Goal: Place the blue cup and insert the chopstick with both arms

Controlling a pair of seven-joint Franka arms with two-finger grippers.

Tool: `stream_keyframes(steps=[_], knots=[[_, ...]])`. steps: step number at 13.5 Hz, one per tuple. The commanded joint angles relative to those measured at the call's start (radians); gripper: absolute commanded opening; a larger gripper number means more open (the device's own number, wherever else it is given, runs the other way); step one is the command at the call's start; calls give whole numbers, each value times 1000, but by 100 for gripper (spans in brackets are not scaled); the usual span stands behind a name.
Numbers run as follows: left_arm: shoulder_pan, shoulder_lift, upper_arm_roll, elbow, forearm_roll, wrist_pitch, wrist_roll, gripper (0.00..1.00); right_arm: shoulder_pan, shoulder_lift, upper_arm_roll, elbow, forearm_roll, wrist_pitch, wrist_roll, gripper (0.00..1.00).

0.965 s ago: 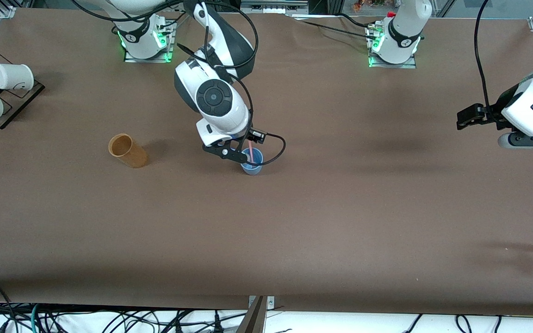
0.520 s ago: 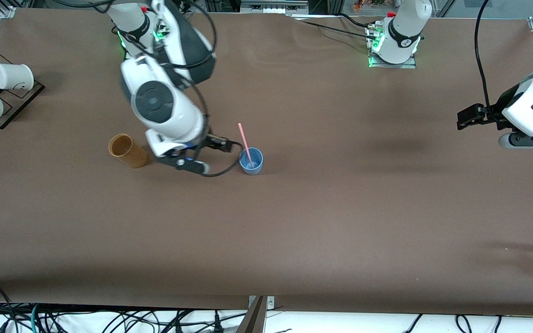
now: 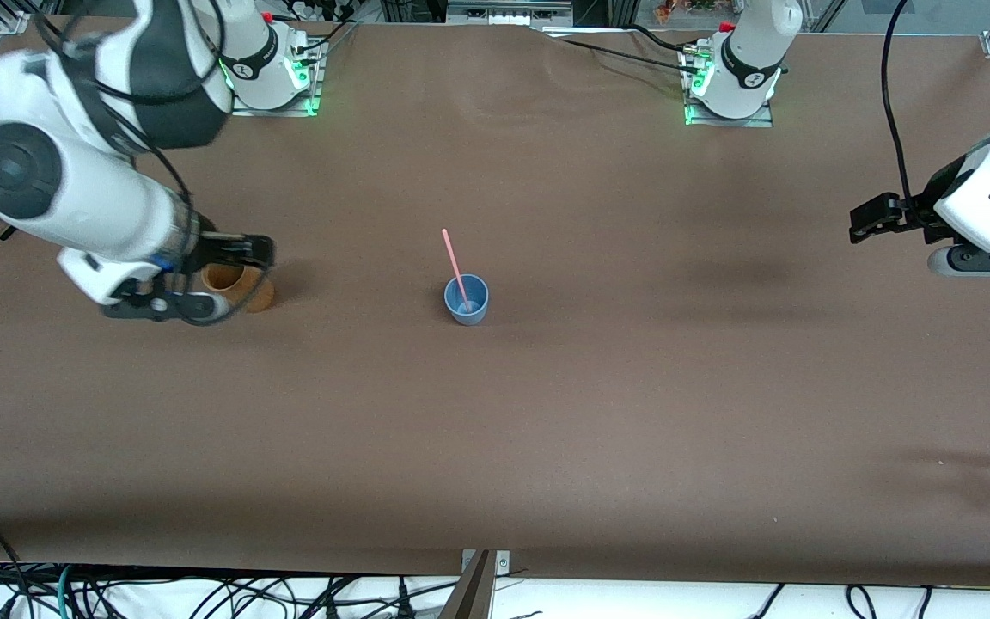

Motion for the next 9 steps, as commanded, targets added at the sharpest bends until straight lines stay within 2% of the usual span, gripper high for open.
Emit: stream_keyframes(steps=[1,2,4,7,9], knots=[[0,49,3,69,6,-11,15,100,-225,-176,184,-190,-79,77,-97,100],[-1,47,3,69,12,-11,15,100,-291,-227,238,-261,-120,129,-97,100],[8,47,3,69,6,-11,14,100,-382,-316,272,-397,-120,249,-105,100],[-4,47,2,69,7,-13,14,100,-444,-315,278,-361,-24,216,-126,100],[2,47,2,70,6,-11,14,100,-444,-313,275,-341,-37,187,-126,100]])
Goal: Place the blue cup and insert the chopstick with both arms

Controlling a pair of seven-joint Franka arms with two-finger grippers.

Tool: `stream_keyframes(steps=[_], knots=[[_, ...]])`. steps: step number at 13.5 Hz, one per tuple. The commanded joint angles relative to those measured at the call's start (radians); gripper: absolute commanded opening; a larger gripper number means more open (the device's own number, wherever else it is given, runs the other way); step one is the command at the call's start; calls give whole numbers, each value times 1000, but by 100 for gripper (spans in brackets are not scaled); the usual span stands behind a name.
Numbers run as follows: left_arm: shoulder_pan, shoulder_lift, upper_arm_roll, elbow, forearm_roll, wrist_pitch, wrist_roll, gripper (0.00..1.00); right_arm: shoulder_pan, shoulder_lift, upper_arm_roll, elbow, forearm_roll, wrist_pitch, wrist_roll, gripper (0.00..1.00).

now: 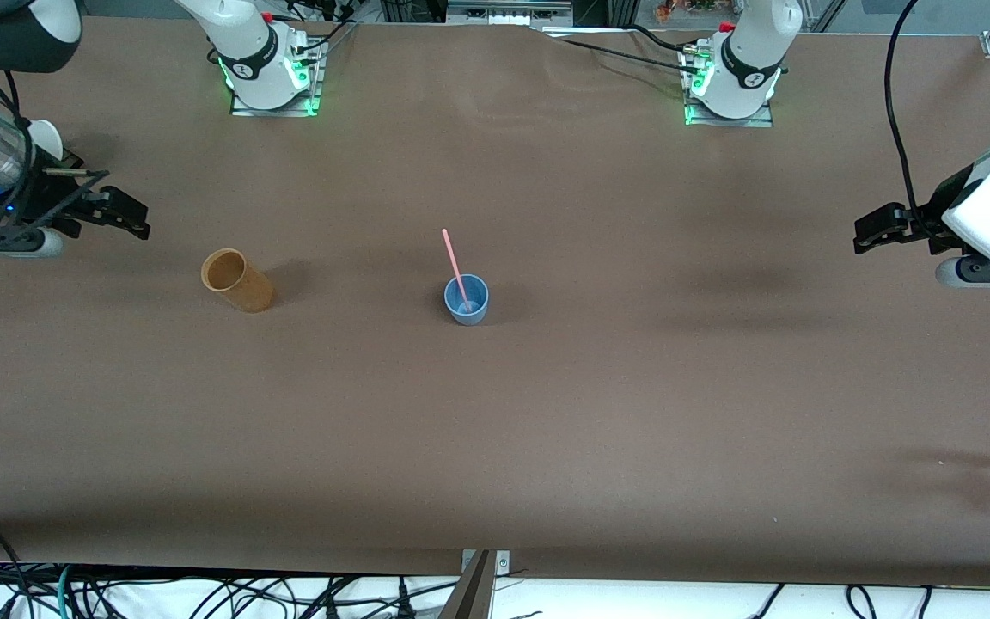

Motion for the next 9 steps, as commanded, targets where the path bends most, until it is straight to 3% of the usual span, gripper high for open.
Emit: stream_keyframes(steps=[1,3,9], knots=[[1,14,1,32,7,-11,14,100,-22,-13,19,17,12,-46,-14,100],[1,14,1,32,6,-13,14,100,-24,-4,13,23,11,-106,-11,100],[-2,14,1,32,7,-13,14,100,-25,8,10,39,6,-100,-36,100]])
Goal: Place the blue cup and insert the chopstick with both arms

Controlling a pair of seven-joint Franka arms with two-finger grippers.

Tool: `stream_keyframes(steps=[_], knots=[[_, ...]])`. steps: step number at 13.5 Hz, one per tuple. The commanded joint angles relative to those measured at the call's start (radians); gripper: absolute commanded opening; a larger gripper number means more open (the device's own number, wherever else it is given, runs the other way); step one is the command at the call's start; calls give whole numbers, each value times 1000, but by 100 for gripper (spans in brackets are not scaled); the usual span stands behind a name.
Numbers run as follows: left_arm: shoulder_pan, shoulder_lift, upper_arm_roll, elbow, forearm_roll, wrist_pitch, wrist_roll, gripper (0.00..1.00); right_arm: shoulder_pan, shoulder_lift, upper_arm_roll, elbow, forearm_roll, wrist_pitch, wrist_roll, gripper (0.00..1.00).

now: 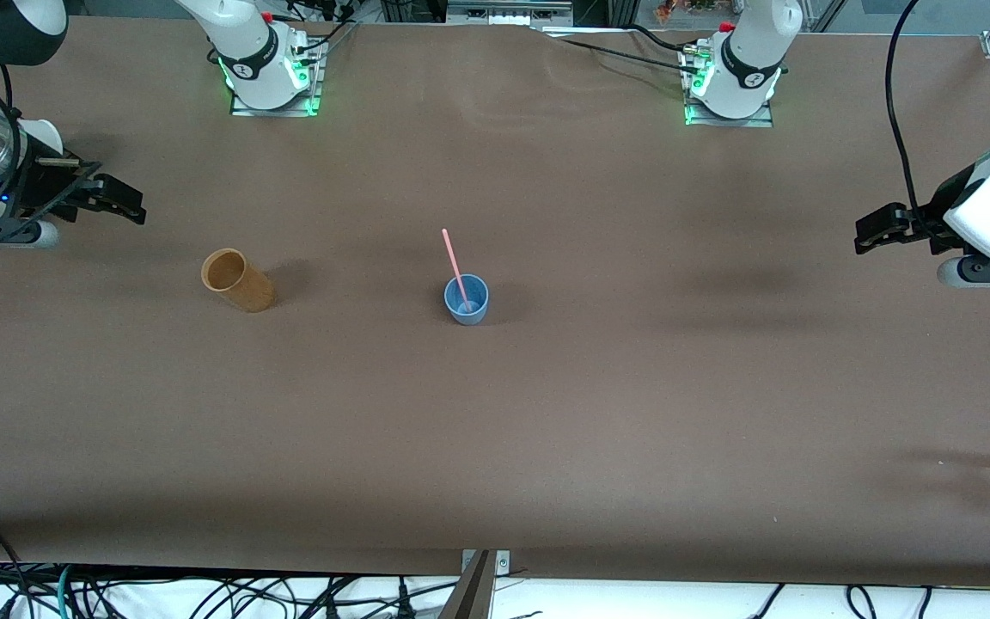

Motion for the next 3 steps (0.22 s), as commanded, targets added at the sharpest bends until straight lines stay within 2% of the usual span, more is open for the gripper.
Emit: stream_keyframes(steps=[1,3], knots=[[-3,14,0,31,7,-12,14,100,-19,10,10,29,6,-17,-26,100],[-5,14,0,31,7,-14,14,100,-19,14,10,31,7,-16,-26,100]])
